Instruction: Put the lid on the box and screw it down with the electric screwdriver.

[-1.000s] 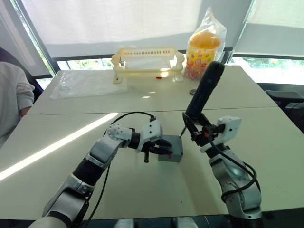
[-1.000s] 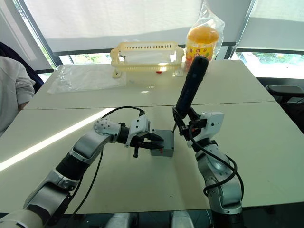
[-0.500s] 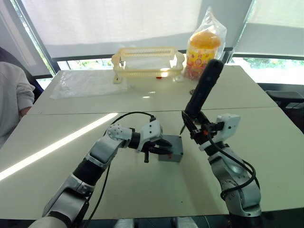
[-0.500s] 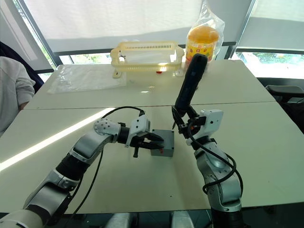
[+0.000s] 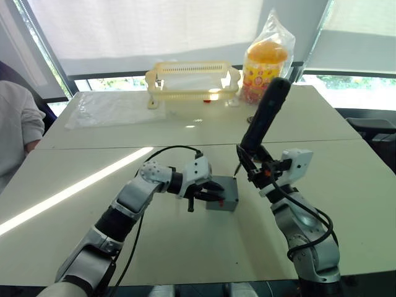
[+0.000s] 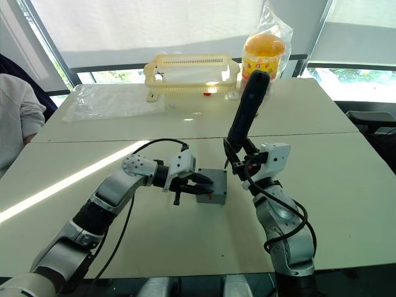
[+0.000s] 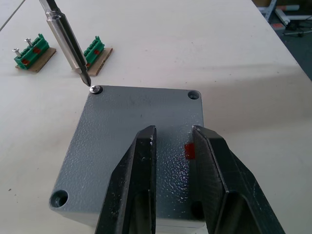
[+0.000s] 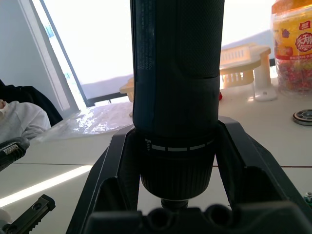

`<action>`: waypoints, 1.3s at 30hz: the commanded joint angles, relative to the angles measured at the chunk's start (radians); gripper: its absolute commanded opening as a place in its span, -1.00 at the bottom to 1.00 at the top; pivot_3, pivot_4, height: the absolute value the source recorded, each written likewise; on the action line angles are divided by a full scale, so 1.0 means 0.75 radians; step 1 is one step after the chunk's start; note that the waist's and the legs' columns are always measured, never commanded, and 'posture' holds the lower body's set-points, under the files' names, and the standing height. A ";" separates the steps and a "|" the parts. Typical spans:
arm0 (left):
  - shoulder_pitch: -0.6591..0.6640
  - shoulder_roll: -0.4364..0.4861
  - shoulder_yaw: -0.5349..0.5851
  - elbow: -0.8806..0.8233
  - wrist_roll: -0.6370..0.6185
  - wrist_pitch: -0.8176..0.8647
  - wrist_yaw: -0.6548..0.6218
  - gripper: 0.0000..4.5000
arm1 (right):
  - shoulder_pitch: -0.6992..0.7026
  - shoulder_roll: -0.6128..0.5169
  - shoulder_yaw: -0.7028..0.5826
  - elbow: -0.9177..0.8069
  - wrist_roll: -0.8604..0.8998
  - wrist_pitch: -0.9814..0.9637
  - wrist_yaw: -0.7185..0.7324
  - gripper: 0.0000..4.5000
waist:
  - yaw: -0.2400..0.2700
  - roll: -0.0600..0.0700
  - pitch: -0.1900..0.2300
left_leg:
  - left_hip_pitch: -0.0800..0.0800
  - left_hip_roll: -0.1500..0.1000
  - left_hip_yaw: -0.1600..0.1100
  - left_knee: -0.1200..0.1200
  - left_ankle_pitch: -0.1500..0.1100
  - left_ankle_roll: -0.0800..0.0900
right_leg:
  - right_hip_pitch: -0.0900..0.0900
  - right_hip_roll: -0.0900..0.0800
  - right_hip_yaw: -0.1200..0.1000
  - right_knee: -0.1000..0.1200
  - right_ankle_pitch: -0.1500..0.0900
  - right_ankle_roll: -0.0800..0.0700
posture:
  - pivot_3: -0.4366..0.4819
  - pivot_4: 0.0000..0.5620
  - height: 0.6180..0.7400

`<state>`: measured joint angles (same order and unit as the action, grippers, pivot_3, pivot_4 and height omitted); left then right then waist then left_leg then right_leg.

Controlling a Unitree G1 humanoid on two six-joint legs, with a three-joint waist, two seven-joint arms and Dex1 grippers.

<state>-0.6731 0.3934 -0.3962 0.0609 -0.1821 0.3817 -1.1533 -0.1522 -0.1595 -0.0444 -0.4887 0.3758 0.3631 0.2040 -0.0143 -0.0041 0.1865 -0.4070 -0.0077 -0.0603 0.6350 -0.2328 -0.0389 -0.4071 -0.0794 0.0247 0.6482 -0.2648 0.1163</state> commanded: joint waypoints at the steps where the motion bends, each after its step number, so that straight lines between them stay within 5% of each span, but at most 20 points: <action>1: 0.024 0.015 -0.040 0.016 0.034 0.016 -0.012 -0.50 | -0.008 -0.001 -0.003 -0.090 0.009 -0.039 0.010 -0.22 | 0.000 0.000 0.000 | 0.000 0.000 0.000 0.000 0.000 0.000 | 0.000 0.000 0.000 0.000 0.000 0.000 | -0.05 -0.47 1.00; 39: 0.031 0.021 -0.053 0.031 0.054 0.007 -0.011 -0.50 | 0.067 -0.037 0.090 0.178 -0.147 -0.183 0.121 -0.22 | -0.001 -0.006 -0.008 | 0.012 0.000 0.000 -0.004 0.000 0.000 | 0.012 0.000 0.000 -0.003 0.000 -0.001 | -0.05 -0.47 1.00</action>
<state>-0.6701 0.3942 -0.4089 0.0665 -0.1728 0.3803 -1.1534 -0.1258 -0.1779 0.0114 -0.3886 0.2780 0.2064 0.2831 -0.0153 -0.0088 0.1806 -0.3938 -0.0075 -0.0602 0.6309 -0.2329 -0.0388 -0.3942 -0.0793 0.0246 0.6445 -0.2655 0.1155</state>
